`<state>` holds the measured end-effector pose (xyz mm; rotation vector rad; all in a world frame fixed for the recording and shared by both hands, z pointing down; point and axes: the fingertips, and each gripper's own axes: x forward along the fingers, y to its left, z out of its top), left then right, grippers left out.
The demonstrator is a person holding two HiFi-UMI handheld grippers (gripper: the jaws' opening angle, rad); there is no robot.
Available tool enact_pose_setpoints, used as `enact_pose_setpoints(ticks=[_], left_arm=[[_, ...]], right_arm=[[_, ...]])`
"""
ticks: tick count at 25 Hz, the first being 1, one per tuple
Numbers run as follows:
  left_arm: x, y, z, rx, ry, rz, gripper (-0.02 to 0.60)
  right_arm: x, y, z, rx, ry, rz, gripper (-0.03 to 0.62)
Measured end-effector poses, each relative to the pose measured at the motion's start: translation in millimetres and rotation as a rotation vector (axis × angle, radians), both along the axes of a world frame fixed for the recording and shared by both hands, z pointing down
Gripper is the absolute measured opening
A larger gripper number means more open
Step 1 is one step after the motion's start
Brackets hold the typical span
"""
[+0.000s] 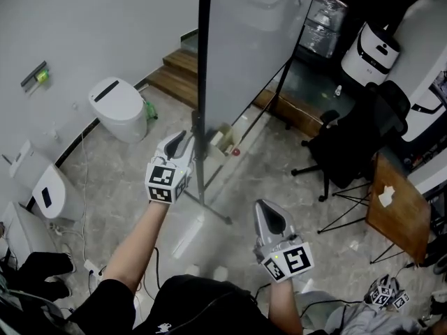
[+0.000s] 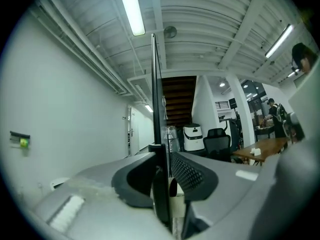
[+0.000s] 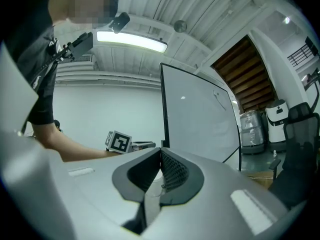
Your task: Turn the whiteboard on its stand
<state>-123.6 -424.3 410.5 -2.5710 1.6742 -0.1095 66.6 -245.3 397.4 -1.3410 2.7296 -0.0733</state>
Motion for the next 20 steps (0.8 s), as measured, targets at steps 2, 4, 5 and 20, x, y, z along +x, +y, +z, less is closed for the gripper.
enact_pose_setpoints(ticks=[2, 4, 5, 20], left_arm=[[0.2, -11.7, 3.5, -0.006, -0.007, -0.009, 0.124], [1.3, -22.1, 5.1, -0.014, -0.014, -0.016, 0.165], [1.8, -27.4, 4.5, -0.021, -0.013, -0.022, 0.189], [19.7, -80.5, 24.2, -0.076, -0.016, -0.013, 0.294]], right_arm=[[0.7, -0.8, 1.5, -0.006, -0.003, -0.004, 0.009], [1.7, -1.3, 3.3, -0.012, -0.003, -0.004, 0.009], [2.5, -1.7, 4.1, -0.014, -0.002, -0.002, 0.009], [26.9, 5.8, 21.0, -0.058, 0.013, 0.08, 0.009]])
